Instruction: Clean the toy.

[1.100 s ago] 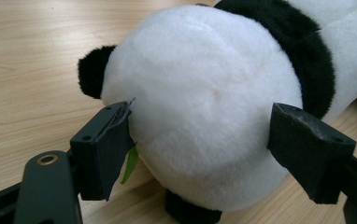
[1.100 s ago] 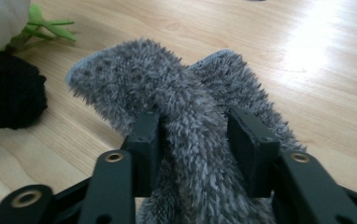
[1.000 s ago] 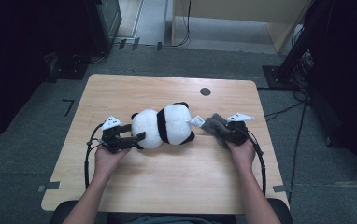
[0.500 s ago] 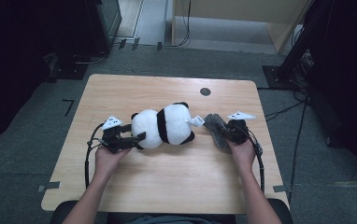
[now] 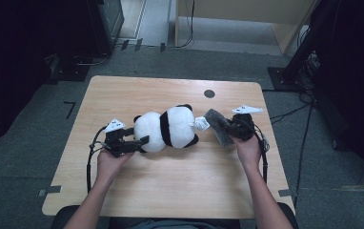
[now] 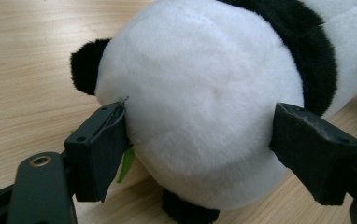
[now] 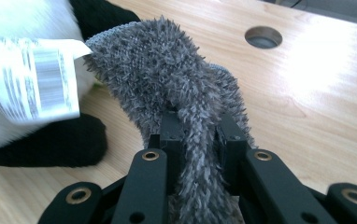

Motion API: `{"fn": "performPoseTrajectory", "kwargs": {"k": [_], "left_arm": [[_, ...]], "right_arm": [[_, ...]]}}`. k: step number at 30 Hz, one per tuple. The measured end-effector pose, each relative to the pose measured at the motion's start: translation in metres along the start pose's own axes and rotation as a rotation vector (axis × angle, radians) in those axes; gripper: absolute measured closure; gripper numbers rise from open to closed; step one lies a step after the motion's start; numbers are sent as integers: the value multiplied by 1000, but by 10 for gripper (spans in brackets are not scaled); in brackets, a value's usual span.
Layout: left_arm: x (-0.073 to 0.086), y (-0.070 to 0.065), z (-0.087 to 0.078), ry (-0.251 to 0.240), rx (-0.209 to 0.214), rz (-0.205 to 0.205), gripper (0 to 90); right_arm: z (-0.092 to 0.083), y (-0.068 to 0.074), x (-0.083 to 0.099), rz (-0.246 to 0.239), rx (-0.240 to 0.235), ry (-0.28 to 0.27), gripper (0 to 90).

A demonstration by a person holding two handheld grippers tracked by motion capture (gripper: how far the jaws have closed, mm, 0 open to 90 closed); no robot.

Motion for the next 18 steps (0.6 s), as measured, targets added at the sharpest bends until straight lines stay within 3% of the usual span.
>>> {"fn": "performPoseTrajectory", "kwargs": {"k": [5,9,15,18], "left_arm": [[-4,-4,-6,-42,-10,10,189],[-1,-4,-1,-14,-19,11,176],[2,-1,8,16,-15,-21,107],[2,0,9,-4,-8,-8,77]], "right_arm": [[-8,9,-17,-29,0,-14,775],[-13,16,-31,-48,-8,-23,775],[-15,27,-52,-80,-26,-38,775],[-13,33,-62,-102,-31,-43,774]]}}
Point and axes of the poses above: each handheld gripper's, and its own axes: z roughly forward along the jaws, x roughly out of its underside, y roughly to its left, the point moved 4 cm from there along z, roughly forward along the jaws, and after that the axes turned 11 degrees about -x, right-handed, at the moved point
